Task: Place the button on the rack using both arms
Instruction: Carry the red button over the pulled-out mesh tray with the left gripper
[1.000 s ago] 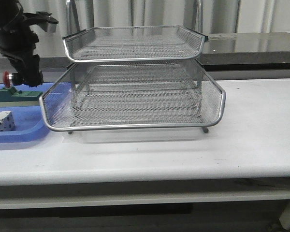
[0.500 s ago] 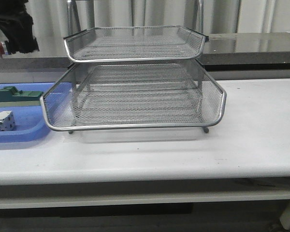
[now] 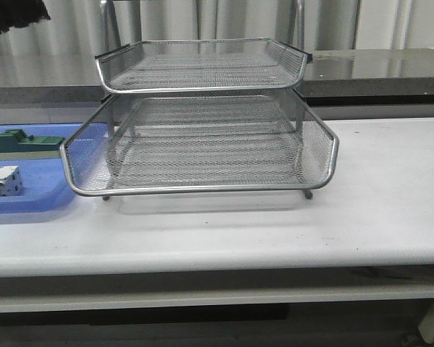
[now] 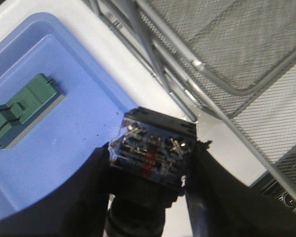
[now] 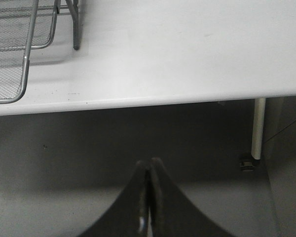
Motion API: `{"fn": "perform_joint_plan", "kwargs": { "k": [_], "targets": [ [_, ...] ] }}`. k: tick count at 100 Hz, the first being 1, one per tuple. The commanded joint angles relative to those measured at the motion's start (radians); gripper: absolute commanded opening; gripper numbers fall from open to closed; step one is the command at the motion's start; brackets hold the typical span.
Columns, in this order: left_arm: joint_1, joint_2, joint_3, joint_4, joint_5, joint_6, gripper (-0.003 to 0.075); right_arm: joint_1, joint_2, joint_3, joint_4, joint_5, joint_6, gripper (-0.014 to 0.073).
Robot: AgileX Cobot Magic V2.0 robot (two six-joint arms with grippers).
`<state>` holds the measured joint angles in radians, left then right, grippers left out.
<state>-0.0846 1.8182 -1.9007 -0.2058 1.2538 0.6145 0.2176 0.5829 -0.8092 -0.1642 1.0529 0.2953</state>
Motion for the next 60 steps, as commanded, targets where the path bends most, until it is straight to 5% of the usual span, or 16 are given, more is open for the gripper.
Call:
{"fn": "perform_joint_plan", "kwargs": {
  "k": [1,60],
  "targets": [
    [-0.028,-0.101,0.004,-0.056,0.020,-0.009,-0.0013,-0.004,0.004,-0.024,-0.021,-0.052,-0.002,-0.0067],
    [-0.452,-0.005,0.032,-0.045,0.004,0.048,-0.0013,-0.004,0.004,-0.024,-0.021,-0.051,-0.002,-0.0067]
  ]
}}
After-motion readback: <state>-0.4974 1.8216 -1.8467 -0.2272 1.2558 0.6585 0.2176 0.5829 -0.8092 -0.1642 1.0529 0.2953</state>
